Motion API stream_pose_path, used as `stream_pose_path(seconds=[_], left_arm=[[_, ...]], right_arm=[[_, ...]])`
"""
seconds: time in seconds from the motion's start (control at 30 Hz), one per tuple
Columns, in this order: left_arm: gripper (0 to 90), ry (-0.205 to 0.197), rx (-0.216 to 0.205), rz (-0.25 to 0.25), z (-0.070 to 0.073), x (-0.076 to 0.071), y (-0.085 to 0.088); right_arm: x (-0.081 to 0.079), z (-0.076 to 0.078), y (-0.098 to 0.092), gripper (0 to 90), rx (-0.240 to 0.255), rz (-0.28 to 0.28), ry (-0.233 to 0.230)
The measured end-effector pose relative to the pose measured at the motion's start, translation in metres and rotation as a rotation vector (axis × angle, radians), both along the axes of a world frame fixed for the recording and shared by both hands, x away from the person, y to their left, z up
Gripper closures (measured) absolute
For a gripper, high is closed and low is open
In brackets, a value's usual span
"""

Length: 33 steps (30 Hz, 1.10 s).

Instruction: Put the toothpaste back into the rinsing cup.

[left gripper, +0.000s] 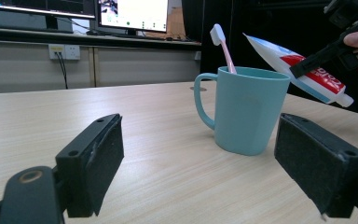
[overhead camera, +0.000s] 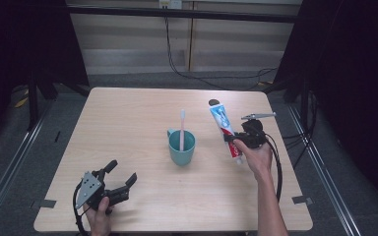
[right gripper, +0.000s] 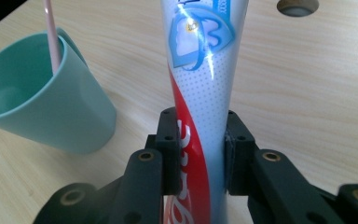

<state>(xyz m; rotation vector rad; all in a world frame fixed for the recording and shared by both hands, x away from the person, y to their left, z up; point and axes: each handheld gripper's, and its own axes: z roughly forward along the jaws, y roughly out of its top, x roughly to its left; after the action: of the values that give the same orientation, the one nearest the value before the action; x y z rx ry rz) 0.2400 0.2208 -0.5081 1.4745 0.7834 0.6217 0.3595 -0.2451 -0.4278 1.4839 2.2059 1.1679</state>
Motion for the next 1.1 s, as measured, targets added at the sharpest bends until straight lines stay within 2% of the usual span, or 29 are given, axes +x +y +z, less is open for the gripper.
stream_pose_path(seconds=[0.23, 0.6, 1.1], left_arm=[[15.6, 0.0, -0.002, 0.0, 0.0, 0.0, 0.0], [15.6, -0.001, 0.001, -0.002, 0.0, 0.0, 0.0], [15.7, -0.004, 0.006, -0.006, 0.0, 0.0, 0.0]], right_arm=[[-0.003, 0.005, 0.001, 72.4, 0.023, 0.014, -0.076], [-0.01, 0.013, 0.0, 72.4, 0.081, 0.004, -0.183], [-0.016, 0.021, 0.0, 72.4, 0.179, -0.005, -0.32]])
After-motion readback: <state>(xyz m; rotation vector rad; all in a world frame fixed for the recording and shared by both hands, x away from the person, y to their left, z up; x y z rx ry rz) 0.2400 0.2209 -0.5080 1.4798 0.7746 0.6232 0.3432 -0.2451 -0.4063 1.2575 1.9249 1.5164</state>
